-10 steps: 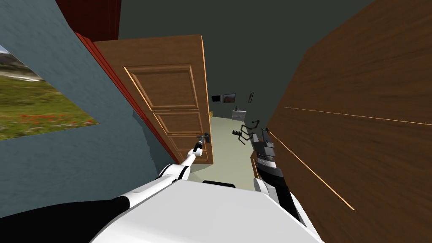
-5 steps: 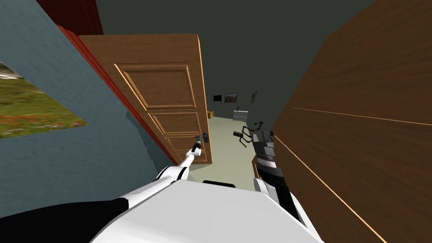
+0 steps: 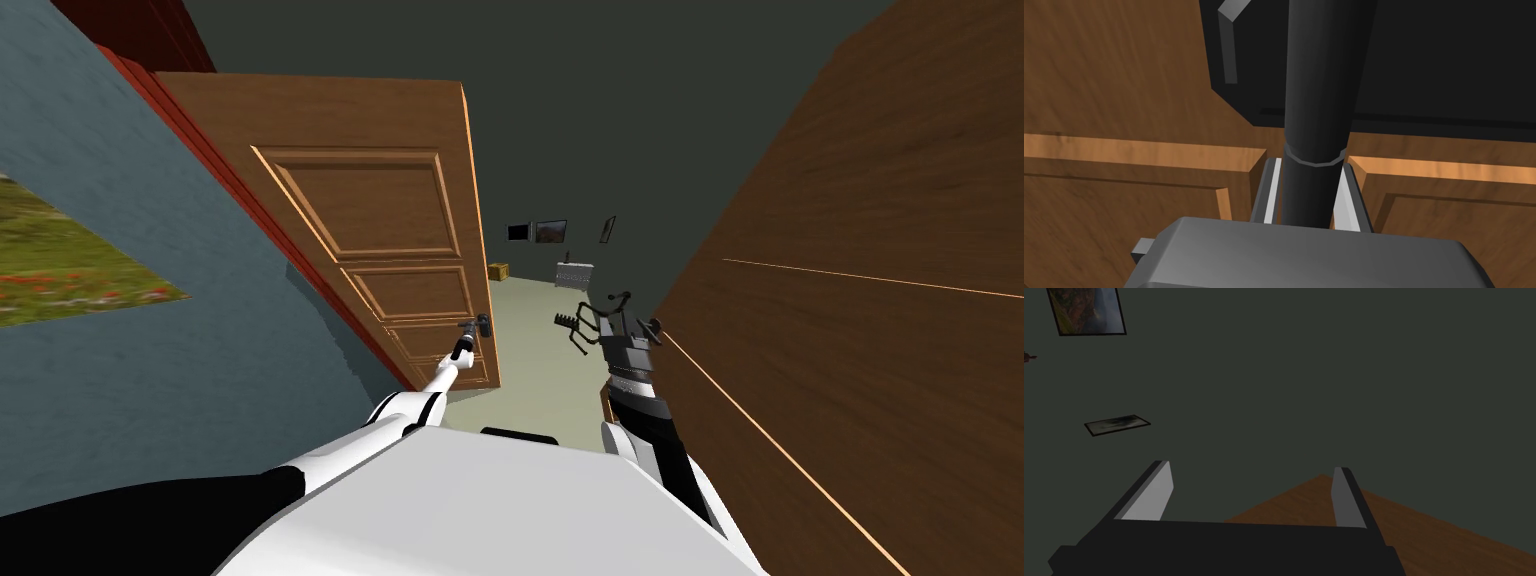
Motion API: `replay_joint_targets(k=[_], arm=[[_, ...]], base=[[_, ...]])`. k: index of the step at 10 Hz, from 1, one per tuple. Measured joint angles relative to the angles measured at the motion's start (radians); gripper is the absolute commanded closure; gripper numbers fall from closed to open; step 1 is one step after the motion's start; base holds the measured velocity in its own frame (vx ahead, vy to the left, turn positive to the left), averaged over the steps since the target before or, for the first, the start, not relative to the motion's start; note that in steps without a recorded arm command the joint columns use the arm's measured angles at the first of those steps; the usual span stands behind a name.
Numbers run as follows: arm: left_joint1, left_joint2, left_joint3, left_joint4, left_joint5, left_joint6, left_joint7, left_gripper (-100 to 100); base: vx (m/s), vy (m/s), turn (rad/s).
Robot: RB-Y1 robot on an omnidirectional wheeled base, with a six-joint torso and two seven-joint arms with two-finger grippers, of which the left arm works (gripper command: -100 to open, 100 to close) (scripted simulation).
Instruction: Push the door open
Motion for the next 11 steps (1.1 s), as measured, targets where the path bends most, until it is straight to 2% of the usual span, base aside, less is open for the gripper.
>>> replay_joint_targets(k=[3, 5, 6, 8, 10, 11], arm=[[0.017, 0.006, 0.021, -0.013, 0.008, 0.008, -0.009, 100], [0.001, 0.025, 0.039, 0.020, 0.016, -0.006, -0.010, 100], [0.002, 0.025, 0.053, 0.019, 0.020, -0.010, -0.020, 100], [0.003, 0.042, 0.070, 0.031, 0.028, -0.015, -0.022, 100], [0.009, 0.046, 0.087, 0.025, 0.034, -0.015, -0.030, 100], [0.021, 0.048, 0.095, 0.005, 0.037, -0.006, -0.035, 100]], base=[[0.177, -0.069, 0.050], [0.197, -0.101, 0.080], [0.178, -0.111, 0.052], [0.184, -0.078, 0.056], [0.169, -0.075, 0.048], [0.070, -0.032, 0.041]])
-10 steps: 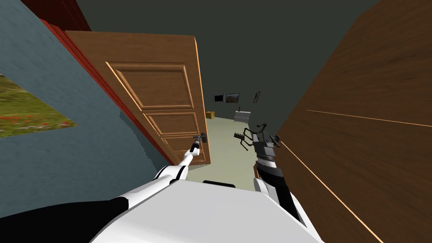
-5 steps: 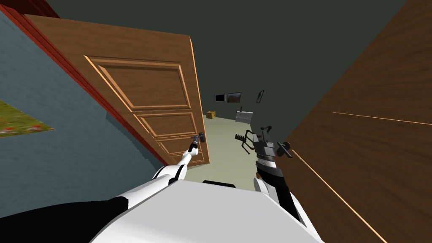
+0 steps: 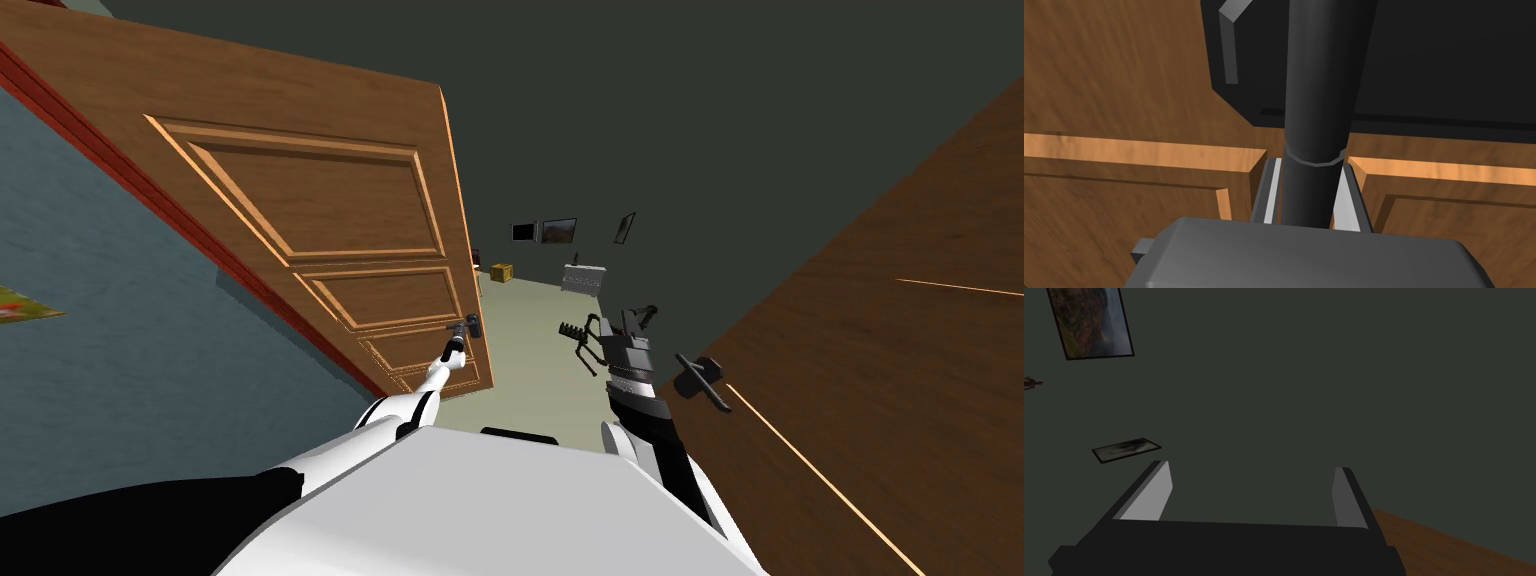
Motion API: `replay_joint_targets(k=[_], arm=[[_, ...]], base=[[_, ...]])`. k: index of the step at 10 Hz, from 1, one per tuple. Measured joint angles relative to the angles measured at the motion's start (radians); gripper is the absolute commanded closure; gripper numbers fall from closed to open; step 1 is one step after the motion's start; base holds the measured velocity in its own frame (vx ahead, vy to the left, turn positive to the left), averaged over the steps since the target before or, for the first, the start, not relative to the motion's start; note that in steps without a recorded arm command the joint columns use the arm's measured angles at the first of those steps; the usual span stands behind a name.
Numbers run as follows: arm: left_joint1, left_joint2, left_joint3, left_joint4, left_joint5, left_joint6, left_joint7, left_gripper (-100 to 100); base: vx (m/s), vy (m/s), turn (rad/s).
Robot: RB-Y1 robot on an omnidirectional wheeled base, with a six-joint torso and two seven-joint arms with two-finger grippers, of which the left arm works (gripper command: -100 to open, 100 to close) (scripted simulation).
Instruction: Push the door open
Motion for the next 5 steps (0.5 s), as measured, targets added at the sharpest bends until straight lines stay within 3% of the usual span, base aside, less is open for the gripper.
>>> replay_joint_targets(k=[2, 3, 5], arm=[[0.003, 0.004, 0.009, 0.001, 0.003, 0.000, -0.002, 100], [0.018, 0.000, 0.018, -0.021, 0.006, 0.011, -0.010, 100], [0.022, 0.012, 0.032, -0.013, 0.013, 0.011, -0.013, 100]], base=[[0.153, -0.044, 0.055], [0.203, -0.062, 0.053], [0.192, -0.054, 0.051]])
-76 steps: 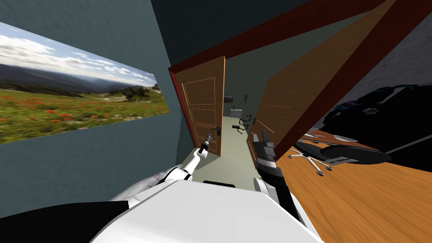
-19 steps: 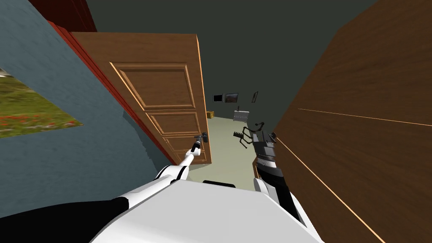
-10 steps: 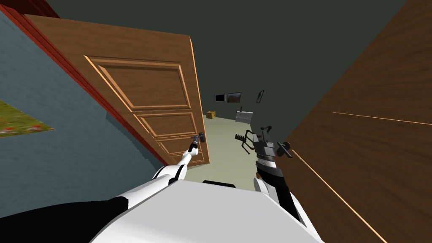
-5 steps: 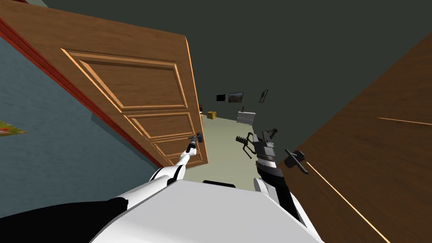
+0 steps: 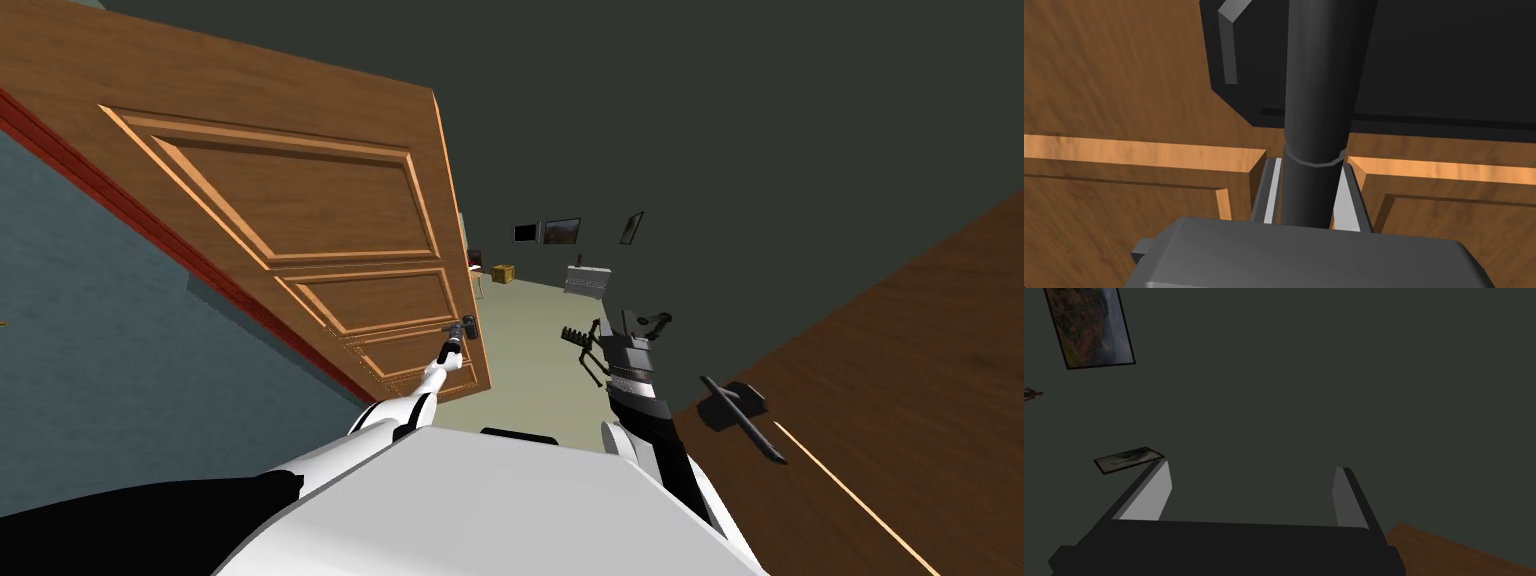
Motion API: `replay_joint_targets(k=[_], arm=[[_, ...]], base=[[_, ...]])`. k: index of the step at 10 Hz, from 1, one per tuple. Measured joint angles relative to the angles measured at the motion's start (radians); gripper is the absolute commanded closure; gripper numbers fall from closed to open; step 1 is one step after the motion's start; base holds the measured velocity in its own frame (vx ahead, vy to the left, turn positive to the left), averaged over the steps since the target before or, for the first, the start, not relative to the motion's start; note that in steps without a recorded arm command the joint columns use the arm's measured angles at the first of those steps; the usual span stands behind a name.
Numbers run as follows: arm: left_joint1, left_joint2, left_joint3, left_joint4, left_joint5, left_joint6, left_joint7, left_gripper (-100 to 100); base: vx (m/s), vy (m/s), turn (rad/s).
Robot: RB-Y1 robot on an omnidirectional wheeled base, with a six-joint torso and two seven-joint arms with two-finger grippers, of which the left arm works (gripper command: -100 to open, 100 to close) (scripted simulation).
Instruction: Push the door open
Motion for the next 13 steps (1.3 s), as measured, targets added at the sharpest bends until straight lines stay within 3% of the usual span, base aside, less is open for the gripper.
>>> replay_joint_targets(k=[1, 6, 8, 9, 12, 13], arm=[[-0.021, 0.013, 0.010, 0.042, 0.004, -0.019, 0.000, 100], [0.000, 0.027, 0.058, 0.022, 0.021, -0.015, -0.022, 100], [0.020, 0.028, 0.077, -0.015, 0.028, 0.005, -0.031, 100], [0.007, 0.038, 0.080, 0.009, 0.030, -0.003, -0.032, 100], [0.004, 0.046, 0.096, 0.035, 0.036, -0.016, -0.037, 100], [0.014, 0.044, 0.108, 0.019, 0.040, -0.007, -0.045, 100]], base=[[0.126, -0.032, 0.037], [0.182, -0.058, 0.053], [0.148, -0.030, 0.039], [0.037, -0.001, 0.013], [0.175, -0.034, 0.052], [0.222, -0.035, 0.055]])
